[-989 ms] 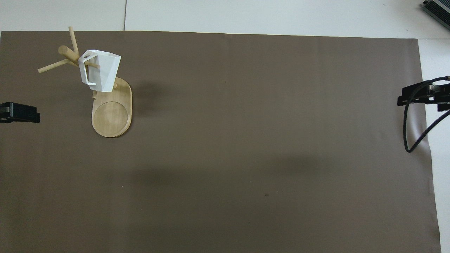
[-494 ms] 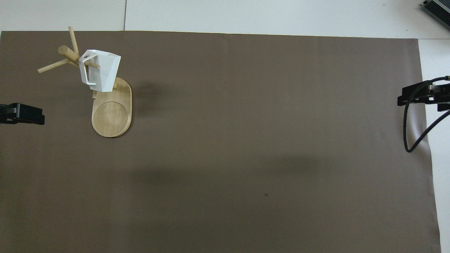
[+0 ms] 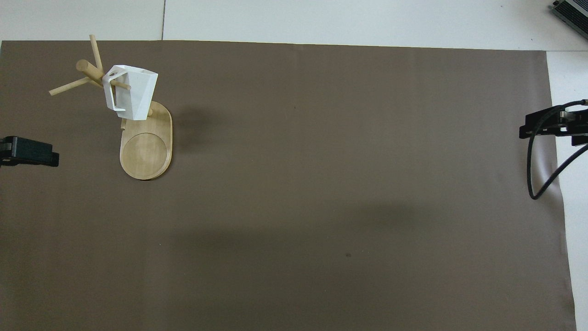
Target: Hang cup on rack
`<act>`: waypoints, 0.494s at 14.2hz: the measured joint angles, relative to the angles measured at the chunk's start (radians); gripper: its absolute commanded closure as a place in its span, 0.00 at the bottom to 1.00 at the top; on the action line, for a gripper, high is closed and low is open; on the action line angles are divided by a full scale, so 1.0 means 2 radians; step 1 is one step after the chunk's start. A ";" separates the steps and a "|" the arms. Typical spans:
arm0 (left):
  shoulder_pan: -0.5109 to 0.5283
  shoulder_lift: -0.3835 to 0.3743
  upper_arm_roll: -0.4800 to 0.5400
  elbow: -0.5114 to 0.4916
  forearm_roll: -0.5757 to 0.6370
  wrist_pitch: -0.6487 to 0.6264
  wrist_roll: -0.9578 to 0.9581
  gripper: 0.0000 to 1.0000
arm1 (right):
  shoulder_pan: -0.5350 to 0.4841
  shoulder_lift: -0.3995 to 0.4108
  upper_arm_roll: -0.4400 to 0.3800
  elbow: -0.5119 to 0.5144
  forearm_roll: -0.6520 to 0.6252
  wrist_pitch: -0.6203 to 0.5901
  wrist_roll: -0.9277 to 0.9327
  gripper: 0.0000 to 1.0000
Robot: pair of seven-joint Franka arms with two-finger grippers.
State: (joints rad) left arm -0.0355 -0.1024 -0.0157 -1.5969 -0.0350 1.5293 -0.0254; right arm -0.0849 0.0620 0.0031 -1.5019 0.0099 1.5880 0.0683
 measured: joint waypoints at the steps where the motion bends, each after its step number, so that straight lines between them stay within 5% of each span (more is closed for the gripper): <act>1: 0.000 0.000 0.000 0.003 0.000 -0.001 0.000 0.00 | 0.000 0.000 0.000 0.000 0.000 0.000 0.000 0.00; 7: 0.000 0.002 0.000 -0.013 0.013 0.004 0.019 0.00 | 0.000 0.000 0.000 0.000 0.000 0.000 0.000 0.00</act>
State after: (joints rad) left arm -0.0353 -0.0990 -0.0161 -1.6226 -0.0085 1.5373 0.0117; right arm -0.0849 0.0620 0.0031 -1.5019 0.0099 1.5880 0.0683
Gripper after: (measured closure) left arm 0.000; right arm 0.000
